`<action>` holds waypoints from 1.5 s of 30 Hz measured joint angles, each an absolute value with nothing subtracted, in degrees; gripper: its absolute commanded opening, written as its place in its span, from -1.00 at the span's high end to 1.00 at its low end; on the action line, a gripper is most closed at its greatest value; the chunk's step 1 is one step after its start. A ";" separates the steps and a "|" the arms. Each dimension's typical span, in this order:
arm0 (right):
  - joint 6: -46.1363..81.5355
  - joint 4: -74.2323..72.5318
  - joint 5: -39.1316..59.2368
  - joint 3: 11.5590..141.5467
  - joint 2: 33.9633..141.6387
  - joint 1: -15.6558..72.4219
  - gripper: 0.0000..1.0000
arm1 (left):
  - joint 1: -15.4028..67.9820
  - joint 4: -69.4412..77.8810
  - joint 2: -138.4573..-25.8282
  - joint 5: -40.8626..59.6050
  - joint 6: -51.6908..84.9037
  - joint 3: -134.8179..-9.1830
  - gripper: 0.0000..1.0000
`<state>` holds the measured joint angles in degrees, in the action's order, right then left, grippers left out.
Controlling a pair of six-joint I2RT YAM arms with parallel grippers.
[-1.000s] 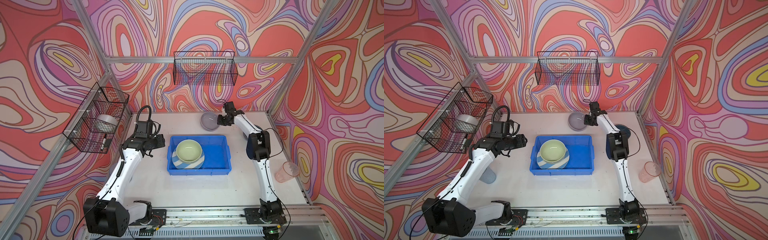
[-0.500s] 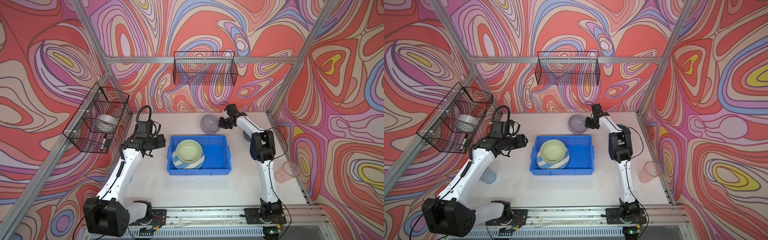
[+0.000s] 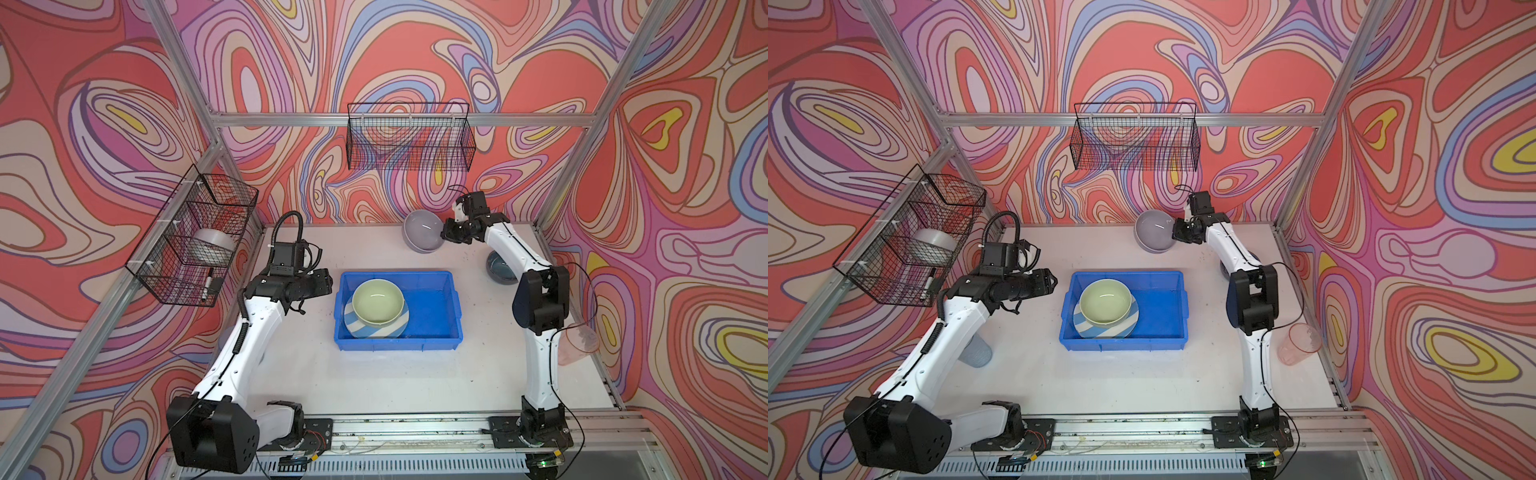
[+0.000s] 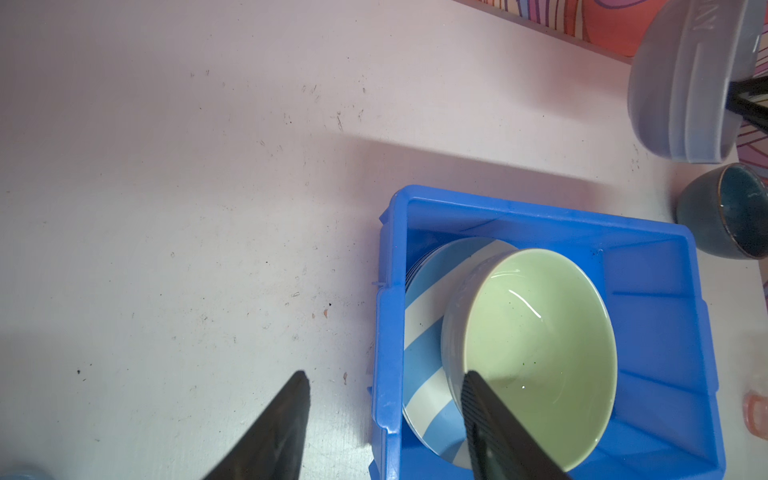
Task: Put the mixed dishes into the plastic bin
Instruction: 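Lift the grey bowl with the right gripper, then carry the grey bowl over the bin and lower it onto the green bowl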
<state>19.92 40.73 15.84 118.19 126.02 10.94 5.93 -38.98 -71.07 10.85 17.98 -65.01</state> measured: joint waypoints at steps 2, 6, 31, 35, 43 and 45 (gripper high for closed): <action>19.03 42.54 15.90 118.17 124.84 11.07 1.00 | 5.93 -38.94 -70.91 11.16 17.96 -64.97 -0.26; 16.03 47.33 15.90 118.19 122.10 11.86 1.00 | 5.93 -38.94 -70.83 11.84 17.96 -64.97 -0.26; 6.24 64.55 11.46 118.28 113.89 34.06 1.00 | 5.93 -39.00 -70.89 13.45 16.62 -64.97 -0.25; 6.13 64.86 11.05 118.28 113.93 36.16 1.00 | 5.93 -39.00 -70.89 13.47 16.62 -64.97 -0.25; 6.15 64.77 10.41 118.08 115.09 37.93 1.00 | 5.93 -39.00 -70.81 13.50 16.49 -64.97 -0.24; 6.20 64.71 9.80 117.89 115.68 37.95 1.00 | 5.93 -39.00 -70.70 13.50 16.49 -64.97 -0.24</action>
<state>6.20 64.71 9.80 117.89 115.68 37.95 5.93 -39.00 -70.70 13.50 16.49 -64.97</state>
